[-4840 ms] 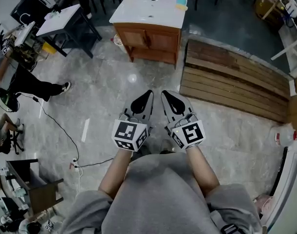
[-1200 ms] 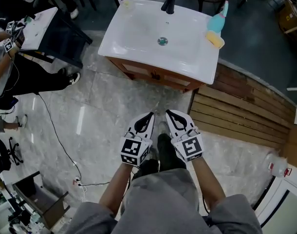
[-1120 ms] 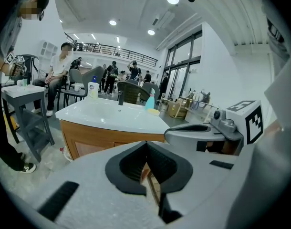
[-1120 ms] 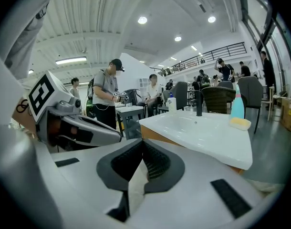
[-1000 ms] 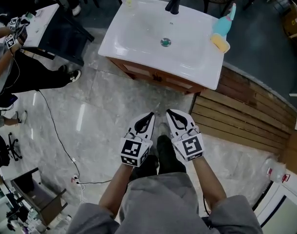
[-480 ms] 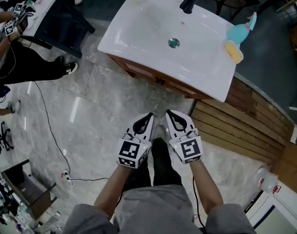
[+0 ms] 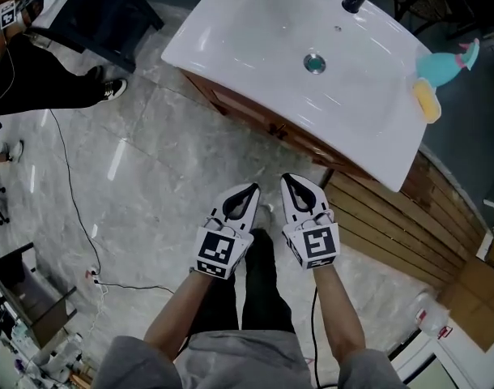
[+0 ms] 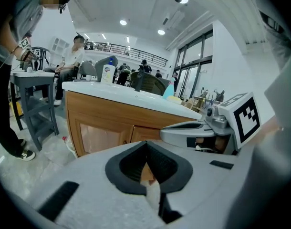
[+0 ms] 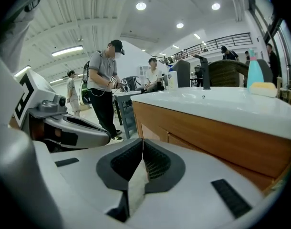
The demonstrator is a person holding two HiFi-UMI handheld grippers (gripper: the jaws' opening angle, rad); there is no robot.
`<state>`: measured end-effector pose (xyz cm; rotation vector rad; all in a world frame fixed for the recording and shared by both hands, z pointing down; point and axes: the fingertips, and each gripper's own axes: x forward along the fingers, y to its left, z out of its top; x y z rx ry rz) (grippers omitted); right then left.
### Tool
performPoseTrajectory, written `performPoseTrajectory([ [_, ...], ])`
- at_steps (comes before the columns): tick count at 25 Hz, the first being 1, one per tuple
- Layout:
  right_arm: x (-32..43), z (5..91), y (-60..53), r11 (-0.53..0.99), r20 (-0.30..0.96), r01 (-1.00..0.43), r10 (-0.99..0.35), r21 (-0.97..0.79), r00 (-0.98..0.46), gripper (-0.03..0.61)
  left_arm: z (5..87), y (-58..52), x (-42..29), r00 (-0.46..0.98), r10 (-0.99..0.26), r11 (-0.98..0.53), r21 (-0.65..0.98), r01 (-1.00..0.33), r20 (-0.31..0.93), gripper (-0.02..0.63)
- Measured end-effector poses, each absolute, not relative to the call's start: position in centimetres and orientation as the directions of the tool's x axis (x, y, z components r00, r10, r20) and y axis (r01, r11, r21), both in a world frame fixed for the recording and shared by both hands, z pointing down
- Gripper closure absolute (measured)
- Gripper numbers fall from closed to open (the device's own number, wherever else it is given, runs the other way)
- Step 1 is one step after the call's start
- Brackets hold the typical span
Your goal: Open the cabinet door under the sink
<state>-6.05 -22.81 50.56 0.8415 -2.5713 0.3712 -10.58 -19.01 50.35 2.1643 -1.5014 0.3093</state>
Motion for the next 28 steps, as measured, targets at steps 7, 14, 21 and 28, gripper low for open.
performPoseTrajectory([
  [7, -6.9, 56.1, -24.3, 0.781, 0.472, -0.613, -0.497, -0.123, -0.728, 0.566, 55.7, -19.3, -11.4, 0.350, -0.815, -0.237, 0.286, -0.928, 0.462, 0.606],
  [14, -6.9, 61.5, -26.6, 0.776, 0.508, -0.624, -0.502, -0.093, -0.700, 0.566, 60.1, -20.1, -11.9, 0.328, -0.823, -0.194, 0.313, -0.930, 0.464, 0.606],
  [21, -6.8, 65.3, -27.9, 0.772, 0.532, -0.631, -0.502, -0.081, -0.682, 0.555, 63.2, -20.8, -11.9, 0.309, -0.830, -0.153, 0.342, -0.927, 0.465, 0.606],
  [28, -6.9, 67.6, -29.2, 0.772, 0.546, -0.634, -0.512, -0.047, -0.663, 0.511, 65.2, -21.7, -11.9, 0.306, -0.833, -0.148, 0.347, -0.926, 0.461, 0.606],
])
